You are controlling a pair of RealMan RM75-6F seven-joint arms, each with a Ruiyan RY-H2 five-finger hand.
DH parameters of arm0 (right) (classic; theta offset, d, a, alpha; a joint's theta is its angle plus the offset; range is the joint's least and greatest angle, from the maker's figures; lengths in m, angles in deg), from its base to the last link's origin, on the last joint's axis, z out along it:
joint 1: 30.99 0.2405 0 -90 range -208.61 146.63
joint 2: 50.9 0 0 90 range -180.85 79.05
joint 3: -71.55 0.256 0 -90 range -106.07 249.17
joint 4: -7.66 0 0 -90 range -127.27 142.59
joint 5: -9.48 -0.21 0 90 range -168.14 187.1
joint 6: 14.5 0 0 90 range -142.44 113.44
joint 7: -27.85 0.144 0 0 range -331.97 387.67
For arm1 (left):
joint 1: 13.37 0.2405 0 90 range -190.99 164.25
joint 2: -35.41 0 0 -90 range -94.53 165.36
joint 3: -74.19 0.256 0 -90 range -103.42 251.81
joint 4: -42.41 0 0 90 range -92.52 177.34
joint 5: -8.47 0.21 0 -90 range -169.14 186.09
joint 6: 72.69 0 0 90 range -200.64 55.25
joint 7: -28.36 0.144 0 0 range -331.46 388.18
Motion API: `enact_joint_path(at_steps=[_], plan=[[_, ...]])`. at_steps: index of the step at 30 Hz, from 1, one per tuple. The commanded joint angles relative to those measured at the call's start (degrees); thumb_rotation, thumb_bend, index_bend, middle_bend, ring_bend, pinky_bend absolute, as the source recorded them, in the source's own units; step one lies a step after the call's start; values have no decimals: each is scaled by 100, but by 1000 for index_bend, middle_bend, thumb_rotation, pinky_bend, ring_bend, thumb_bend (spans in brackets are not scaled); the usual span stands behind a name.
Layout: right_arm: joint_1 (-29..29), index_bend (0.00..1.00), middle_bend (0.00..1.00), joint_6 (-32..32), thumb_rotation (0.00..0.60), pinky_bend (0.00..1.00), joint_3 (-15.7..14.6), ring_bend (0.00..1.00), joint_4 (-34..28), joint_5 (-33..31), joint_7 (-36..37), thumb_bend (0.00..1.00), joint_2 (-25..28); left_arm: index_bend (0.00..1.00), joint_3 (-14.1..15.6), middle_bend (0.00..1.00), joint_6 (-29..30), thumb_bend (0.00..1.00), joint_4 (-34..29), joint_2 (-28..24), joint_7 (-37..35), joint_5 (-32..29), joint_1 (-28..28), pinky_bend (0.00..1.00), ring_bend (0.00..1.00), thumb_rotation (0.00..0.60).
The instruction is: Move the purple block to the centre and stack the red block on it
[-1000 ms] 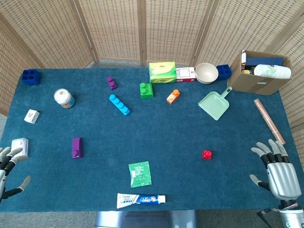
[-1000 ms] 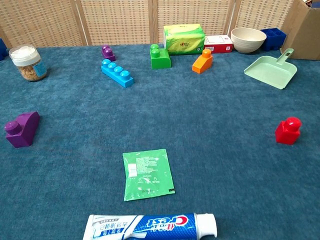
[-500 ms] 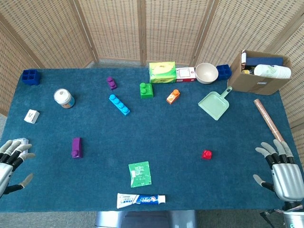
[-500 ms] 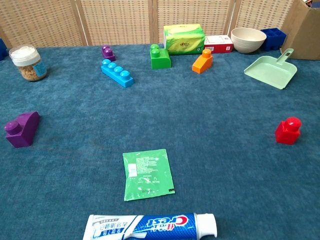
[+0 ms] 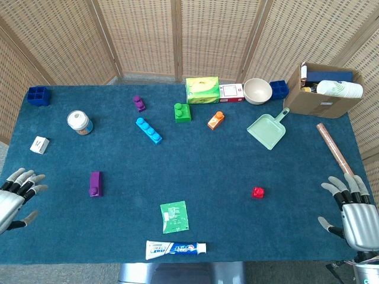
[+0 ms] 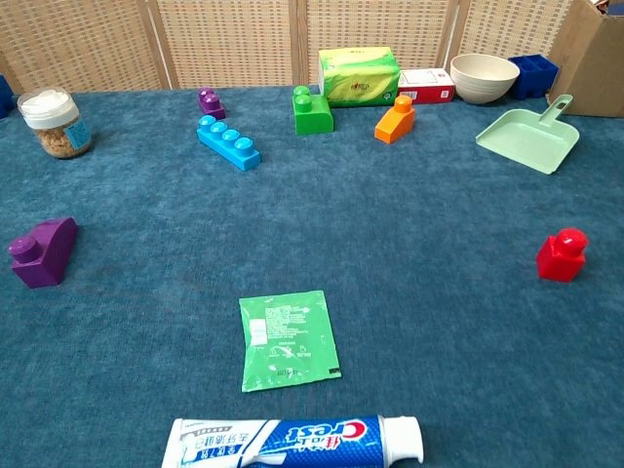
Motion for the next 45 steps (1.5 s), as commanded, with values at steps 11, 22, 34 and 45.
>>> enact_joint_path(at_steps=[11, 22, 34, 45], plan=[[22, 252, 199, -90, 600, 70, 66, 9, -98, -192, -198, 56, 8, 197, 11, 101, -735, 370, 1083, 867, 200, 149, -727, 0, 14, 589], [-28, 253, 198, -45, 600, 70, 93, 9, -209, -286, -278, 54, 84, 153, 18, 78, -799, 365, 1832, 1588, 125, 161, -1055, 0, 0, 589], [-136, 265, 198, 63, 600, 70, 103, 9, -284, -377, -280, 55, 178, 153, 62, 76, -1019, 364, 2361, 2272, 2, 161, -1513, 0, 0, 590], [-273, 266, 198, 251, 600, 70, 118, 0, -298, -415, -248, 54, 243, 268, 160, 85, -1080, 365, 2692, 2660, -182, 177, -1815, 0, 0, 598]])
